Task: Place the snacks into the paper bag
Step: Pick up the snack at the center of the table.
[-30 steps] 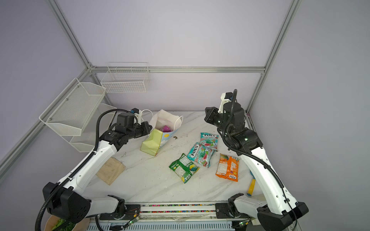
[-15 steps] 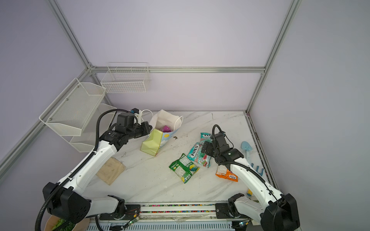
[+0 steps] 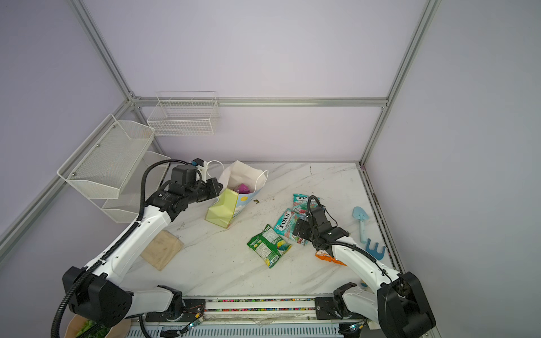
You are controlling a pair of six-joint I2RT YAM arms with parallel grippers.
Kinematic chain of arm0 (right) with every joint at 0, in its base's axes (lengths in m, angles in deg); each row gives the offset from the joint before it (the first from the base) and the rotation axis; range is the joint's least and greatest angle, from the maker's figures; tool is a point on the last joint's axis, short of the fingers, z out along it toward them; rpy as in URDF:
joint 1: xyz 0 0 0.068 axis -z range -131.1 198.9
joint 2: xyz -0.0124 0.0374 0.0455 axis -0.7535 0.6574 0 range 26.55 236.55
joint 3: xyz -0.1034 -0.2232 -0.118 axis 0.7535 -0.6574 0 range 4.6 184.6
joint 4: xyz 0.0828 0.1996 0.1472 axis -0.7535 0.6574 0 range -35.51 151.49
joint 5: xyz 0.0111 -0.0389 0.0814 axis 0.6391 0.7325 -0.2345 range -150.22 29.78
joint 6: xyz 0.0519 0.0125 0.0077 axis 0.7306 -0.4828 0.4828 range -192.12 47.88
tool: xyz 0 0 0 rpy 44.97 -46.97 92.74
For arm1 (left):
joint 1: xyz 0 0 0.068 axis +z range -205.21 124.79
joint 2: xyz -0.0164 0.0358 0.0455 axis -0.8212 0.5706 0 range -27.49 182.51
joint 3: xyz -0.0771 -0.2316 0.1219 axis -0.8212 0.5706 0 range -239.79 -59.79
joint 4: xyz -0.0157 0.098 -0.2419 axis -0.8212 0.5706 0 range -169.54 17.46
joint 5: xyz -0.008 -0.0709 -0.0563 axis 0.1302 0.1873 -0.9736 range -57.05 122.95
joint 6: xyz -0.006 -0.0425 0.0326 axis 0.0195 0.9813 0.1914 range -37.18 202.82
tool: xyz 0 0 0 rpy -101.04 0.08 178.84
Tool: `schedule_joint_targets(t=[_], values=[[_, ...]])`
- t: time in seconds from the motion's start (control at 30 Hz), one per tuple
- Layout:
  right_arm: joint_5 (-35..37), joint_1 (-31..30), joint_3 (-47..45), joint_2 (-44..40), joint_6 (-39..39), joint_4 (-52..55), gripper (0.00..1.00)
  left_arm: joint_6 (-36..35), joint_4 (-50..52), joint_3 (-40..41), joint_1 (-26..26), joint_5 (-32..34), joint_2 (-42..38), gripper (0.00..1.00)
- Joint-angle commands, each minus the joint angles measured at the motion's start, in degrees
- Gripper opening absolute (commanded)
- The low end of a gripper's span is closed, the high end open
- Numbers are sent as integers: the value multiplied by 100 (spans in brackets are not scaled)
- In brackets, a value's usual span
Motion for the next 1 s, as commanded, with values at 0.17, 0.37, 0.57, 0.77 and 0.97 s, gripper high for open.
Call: schedule_joint_targets(t=[0.17,0.37,0.57,0.77,0.97], values=[[-275,96,-251,531,23,-1039,97,-56,36,-55,-28,-39,-100,0],[-193,191,-395,770,12,-1309,95,-65,35,-28,-26,-25,-112,0],[-353,208,-496,996,25,-1699,88,-39,9,-28,-26,-52,-67,0],[-494,228,-643,1106,160,-2157,84,-38,0,-37,-26,-69,-58,0],[-346,260,-656,1164,218,-2249,66,-43,0,-23,-26,-52,-67,0]])
